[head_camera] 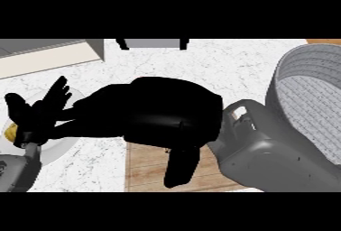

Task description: Pick the cupcake from the cutting board and place it in the basket

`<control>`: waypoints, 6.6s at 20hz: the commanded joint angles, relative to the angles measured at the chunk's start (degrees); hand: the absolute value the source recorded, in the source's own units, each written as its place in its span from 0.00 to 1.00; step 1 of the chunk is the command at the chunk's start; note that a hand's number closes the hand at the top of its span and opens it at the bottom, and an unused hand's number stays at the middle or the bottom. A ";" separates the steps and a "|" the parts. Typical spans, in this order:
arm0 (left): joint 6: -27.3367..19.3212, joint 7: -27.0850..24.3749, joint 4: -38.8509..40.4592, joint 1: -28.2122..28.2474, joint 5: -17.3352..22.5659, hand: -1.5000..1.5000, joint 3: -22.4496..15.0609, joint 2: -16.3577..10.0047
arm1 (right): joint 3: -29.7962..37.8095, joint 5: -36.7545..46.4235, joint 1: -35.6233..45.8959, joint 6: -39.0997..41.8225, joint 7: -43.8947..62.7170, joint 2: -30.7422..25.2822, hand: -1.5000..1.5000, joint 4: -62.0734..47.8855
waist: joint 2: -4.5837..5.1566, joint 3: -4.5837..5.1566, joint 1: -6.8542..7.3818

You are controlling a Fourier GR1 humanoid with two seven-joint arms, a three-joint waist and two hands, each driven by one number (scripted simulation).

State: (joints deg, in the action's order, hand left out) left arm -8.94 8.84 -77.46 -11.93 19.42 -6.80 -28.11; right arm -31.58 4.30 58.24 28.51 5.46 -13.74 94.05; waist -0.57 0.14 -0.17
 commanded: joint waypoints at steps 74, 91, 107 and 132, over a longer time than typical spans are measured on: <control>8.66 1.64 2.51 -2.37 -10.73 0.50 12.13 8.35 | 3.57 38.35 -15.10 6.55 -43.01 6.53 0.00 -35.45 | 0.60 -0.13 0.24; 8.76 5.87 -1.78 -1.78 -13.35 0.50 12.44 11.25 | 1.27 52.43 -15.95 -6.10 -46.85 12.37 1.00 -44.21 | 0.62 -0.14 0.41; 7.91 3.71 -2.77 2.02 -13.54 0.50 15.00 9.67 | 38.92 45.12 -17.79 -29.78 14.01 10.86 1.00 -50.44 | 0.92 0.17 -3.36; 10.49 4.64 -2.64 -2.54 -13.57 0.50 11.40 11.59 | 45.82 87.98 21.64 -67.39 74.52 7.67 1.00 -66.16 | 1.57 0.09 3.77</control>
State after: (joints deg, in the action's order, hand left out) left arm 1.25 13.53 -79.97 -14.74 5.44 4.15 -16.33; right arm 13.55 86.19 75.38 -39.20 65.72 -4.10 31.43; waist 1.01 0.31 3.72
